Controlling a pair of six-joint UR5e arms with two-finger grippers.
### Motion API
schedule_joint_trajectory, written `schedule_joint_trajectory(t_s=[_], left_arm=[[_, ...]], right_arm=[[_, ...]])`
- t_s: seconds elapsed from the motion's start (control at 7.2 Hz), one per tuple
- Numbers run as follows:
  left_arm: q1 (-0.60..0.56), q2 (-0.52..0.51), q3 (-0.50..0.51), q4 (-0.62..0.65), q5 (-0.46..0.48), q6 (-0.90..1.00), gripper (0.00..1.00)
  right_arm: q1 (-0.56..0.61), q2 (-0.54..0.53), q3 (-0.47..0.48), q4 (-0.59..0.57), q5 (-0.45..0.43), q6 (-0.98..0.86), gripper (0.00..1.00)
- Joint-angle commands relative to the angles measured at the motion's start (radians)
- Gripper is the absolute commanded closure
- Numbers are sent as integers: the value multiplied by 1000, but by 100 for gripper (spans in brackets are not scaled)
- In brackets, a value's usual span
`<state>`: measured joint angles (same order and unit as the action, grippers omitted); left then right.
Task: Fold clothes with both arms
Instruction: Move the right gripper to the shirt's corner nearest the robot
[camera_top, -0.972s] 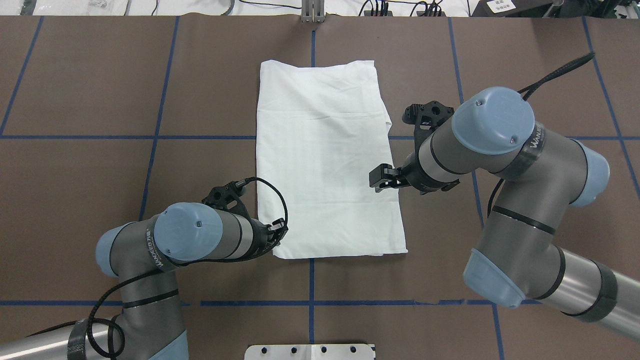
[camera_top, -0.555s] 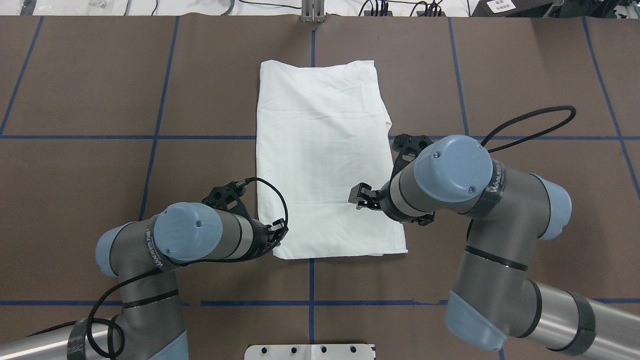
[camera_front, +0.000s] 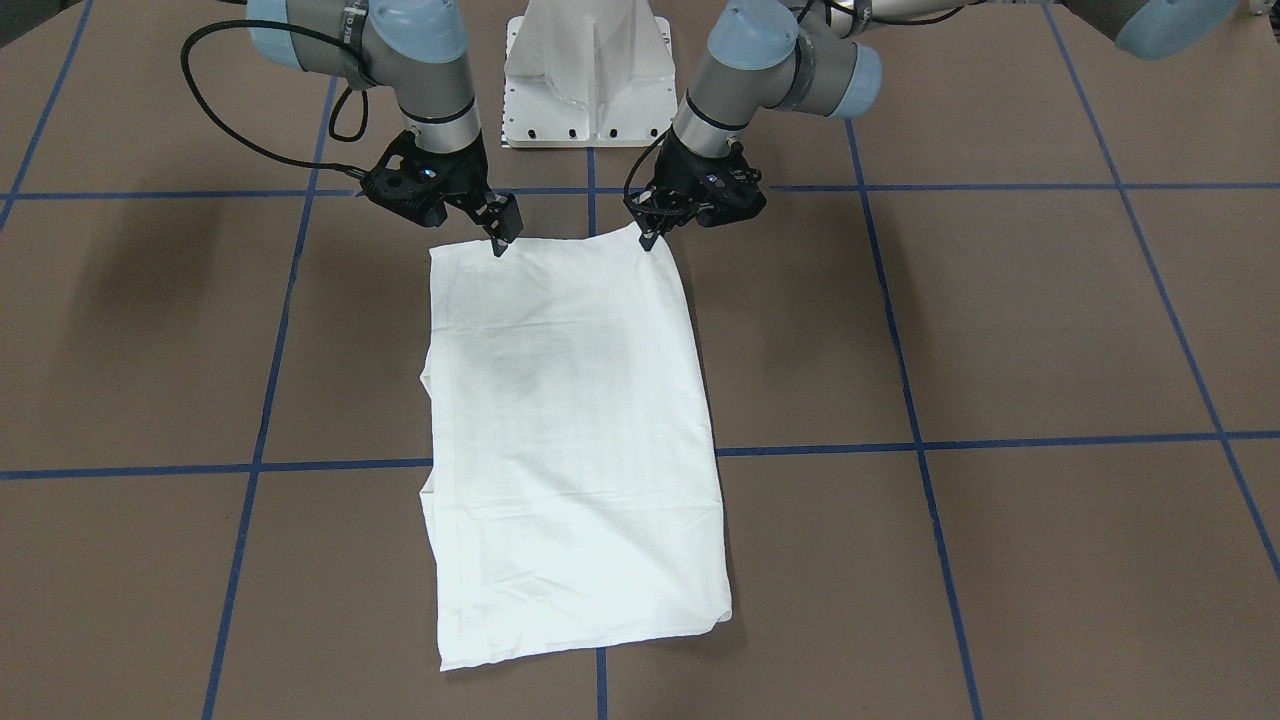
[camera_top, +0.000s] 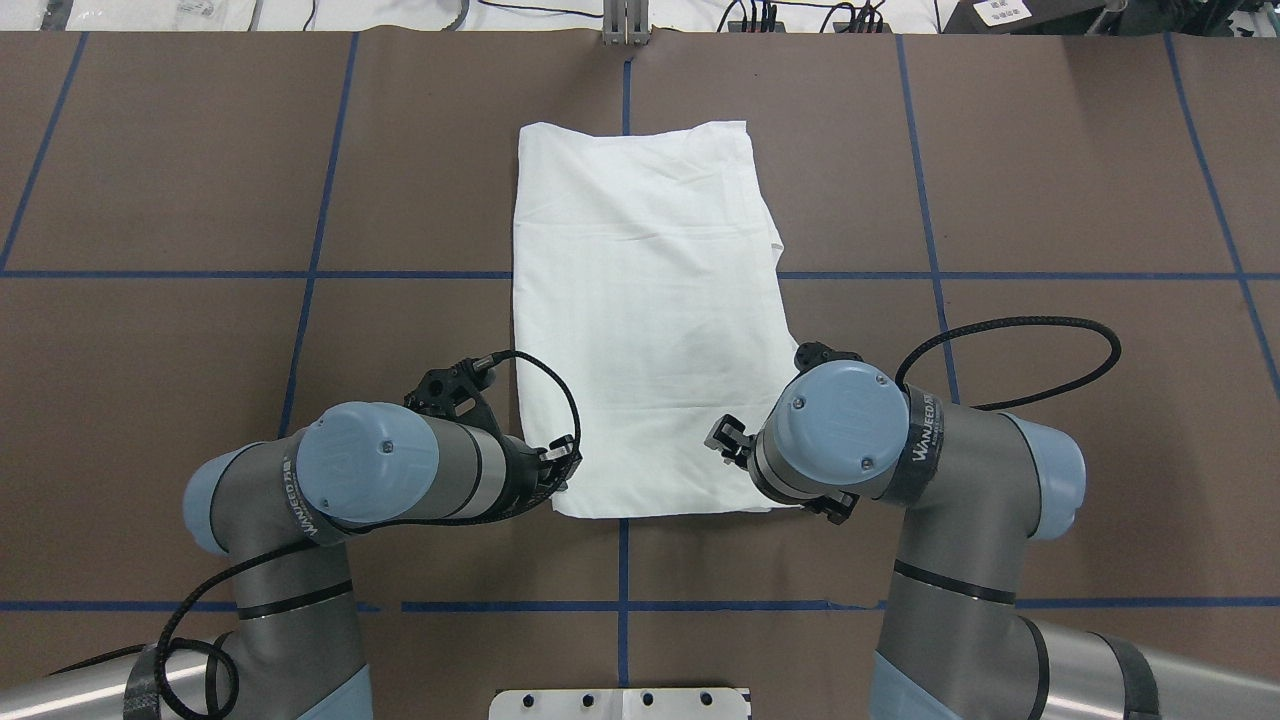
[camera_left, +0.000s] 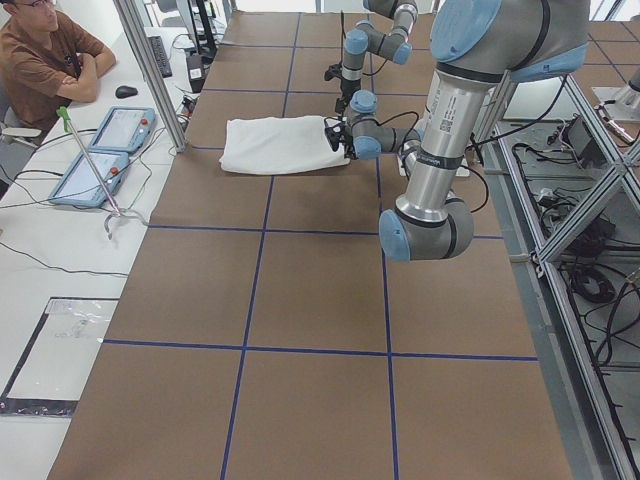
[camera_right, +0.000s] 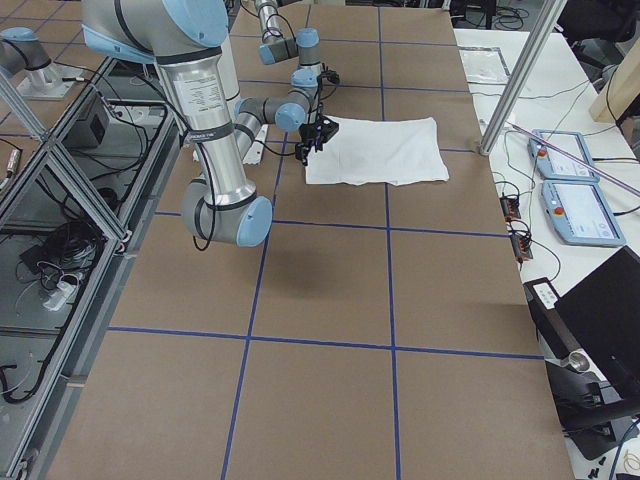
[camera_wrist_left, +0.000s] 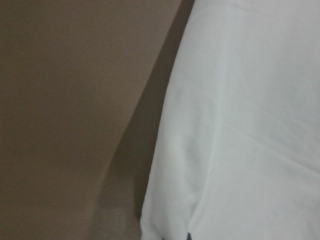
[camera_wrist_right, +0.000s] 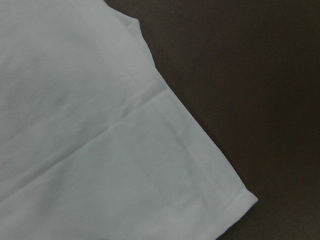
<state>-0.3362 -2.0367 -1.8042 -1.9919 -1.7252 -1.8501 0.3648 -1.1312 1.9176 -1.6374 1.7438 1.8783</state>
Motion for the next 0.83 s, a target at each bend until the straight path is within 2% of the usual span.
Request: schedule_joint_trajectory(t_s=[0.0, 0.69], left_arm=[[-4, 1, -24, 7, -1, 0, 100], [-4, 6, -24, 7, 1, 0, 100]], right_arm=[[-7, 14, -35, 4, -1, 19, 0], [-20, 50, -103, 5, -1, 30, 0]])
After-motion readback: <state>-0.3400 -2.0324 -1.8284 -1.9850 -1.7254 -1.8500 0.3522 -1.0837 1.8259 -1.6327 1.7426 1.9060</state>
